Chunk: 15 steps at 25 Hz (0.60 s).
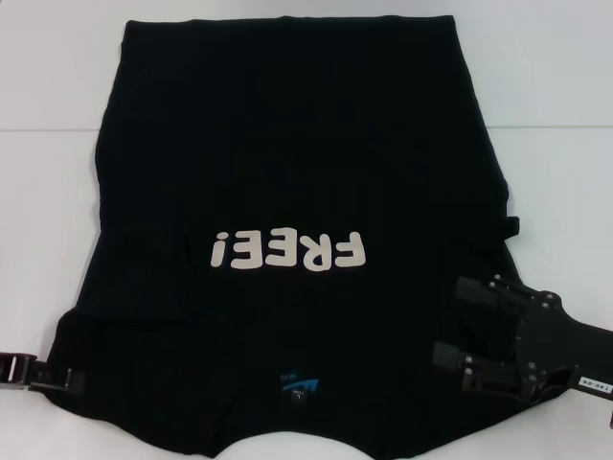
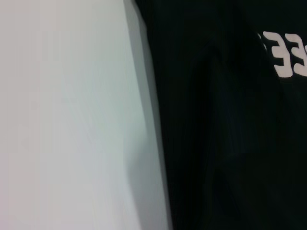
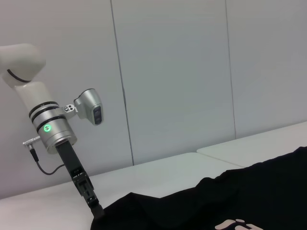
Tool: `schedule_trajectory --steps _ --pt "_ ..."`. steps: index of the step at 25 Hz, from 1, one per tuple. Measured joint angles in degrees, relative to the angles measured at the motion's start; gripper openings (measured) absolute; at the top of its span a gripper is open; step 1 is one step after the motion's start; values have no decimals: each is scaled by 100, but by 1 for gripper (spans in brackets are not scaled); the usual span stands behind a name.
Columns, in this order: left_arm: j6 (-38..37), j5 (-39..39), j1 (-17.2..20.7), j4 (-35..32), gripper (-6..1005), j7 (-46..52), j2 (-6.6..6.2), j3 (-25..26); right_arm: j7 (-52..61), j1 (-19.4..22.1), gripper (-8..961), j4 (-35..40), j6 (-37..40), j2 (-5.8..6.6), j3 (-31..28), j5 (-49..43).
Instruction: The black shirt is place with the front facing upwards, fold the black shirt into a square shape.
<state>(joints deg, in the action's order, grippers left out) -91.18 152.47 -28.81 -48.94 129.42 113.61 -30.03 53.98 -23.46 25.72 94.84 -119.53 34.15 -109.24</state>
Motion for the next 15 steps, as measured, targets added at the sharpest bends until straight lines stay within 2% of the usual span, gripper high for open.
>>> schedule_trajectory --steps 5,15 --pt "84 26 50 -82 616 -51 37 -17 4 0 931 -6 20 0 -43 14" --pt "35 38 74 -168 392 -156 81 -16 9 0 930 -6 9 0 -57 36"
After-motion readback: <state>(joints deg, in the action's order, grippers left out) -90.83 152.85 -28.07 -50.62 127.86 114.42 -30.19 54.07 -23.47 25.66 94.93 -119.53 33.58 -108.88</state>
